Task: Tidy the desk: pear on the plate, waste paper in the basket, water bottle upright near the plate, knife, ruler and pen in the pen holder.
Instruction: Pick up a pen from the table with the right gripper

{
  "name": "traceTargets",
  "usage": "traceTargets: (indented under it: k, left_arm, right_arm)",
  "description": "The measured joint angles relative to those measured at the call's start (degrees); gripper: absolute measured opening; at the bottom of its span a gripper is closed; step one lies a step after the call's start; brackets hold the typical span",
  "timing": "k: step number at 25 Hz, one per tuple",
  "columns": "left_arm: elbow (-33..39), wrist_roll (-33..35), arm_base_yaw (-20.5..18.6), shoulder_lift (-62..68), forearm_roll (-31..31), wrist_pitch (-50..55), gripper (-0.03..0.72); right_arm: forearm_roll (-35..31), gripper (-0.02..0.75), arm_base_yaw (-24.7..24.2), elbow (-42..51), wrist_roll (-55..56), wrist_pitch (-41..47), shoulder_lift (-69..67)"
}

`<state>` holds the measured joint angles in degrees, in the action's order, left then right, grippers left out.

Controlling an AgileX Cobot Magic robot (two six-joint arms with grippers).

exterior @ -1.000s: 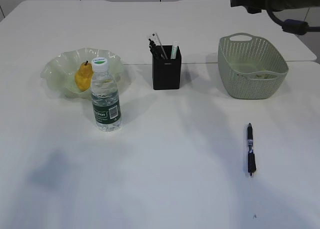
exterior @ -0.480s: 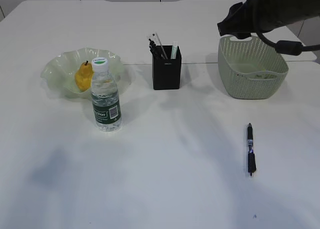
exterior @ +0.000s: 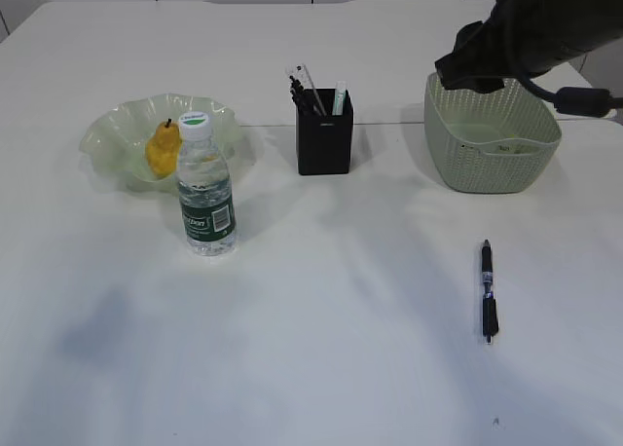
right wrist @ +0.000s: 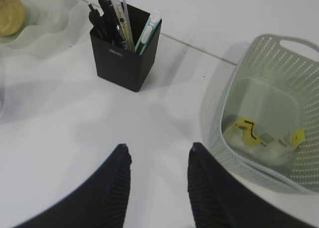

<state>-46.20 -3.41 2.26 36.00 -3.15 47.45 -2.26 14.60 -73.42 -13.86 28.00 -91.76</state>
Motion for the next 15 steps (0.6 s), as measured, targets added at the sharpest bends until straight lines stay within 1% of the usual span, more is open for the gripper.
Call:
traceTargets:
  k: [12,15]
  left_arm:
    - [0.0,0.0,0.0,0.0,0.0,0.0,0.519]
    - [0.0,0.0,0.0,0.0,0.1,0.0,0.519]
  right_arm:
    - [0.0,0.291,0.0,0.0,-2.1,18.1,7.4]
    - [0.0,0.291,0.0,0.0,-2.9,21.2,9.1]
